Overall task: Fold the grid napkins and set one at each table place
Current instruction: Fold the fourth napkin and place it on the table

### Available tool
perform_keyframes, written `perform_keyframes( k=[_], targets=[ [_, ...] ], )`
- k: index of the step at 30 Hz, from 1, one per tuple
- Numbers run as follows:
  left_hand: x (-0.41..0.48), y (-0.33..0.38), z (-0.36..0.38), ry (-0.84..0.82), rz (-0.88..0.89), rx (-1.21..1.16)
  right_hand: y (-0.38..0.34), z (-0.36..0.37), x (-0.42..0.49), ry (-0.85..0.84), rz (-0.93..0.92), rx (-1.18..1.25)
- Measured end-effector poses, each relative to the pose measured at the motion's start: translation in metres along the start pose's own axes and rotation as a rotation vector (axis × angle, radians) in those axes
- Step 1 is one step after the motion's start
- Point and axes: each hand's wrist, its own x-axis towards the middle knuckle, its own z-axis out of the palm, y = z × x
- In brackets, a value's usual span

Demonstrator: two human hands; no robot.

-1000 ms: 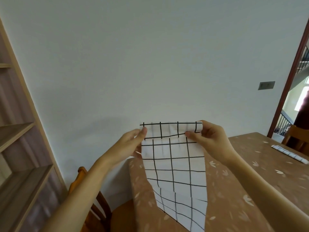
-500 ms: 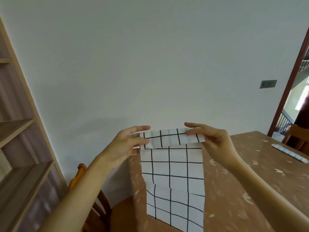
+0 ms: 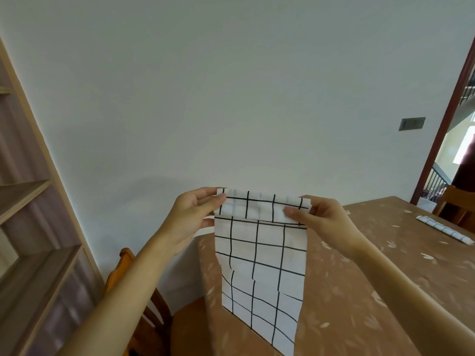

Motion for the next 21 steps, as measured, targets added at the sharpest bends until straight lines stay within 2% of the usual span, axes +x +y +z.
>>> perform_keyframes(
  k=[6, 8, 11, 14, 16, 18, 21],
  targets=[
    [-0.003, -0.004, 0.000, -0.077, -0.002, 0.149, 0.001, 0.000, 0.001, 0.139, -0.043, 0.017],
    [-0.003, -0.005, 0.001, -0.057, 0.022, 0.158, 0.001, -0.003, 0.000, 0.101, -0.019, 0.023],
    [-0.004, -0.003, 0.003, 0.004, 0.045, 0.147, -0.003, -0.004, -0.003, -0.050, 0.017, 0.008],
    [-0.005, -0.001, 0.004, 0.010, 0.064, 0.164, 0.001, -0.003, -0.004, -0.012, -0.024, -0.013],
    [-0.006, -0.001, 0.005, -0.027, 0.002, 0.210, 0.003, -0.002, -0.003, 0.065, -0.075, -0.037],
    [-0.006, -0.002, 0.006, -0.091, -0.145, 0.239, 0.010, -0.003, 0.000, 0.117, -0.162, -0.045],
    [-0.006, -0.007, 0.005, -0.168, -0.298, 0.149, 0.014, -0.005, 0.001, 0.134, -0.252, -0.078]
  ],
)
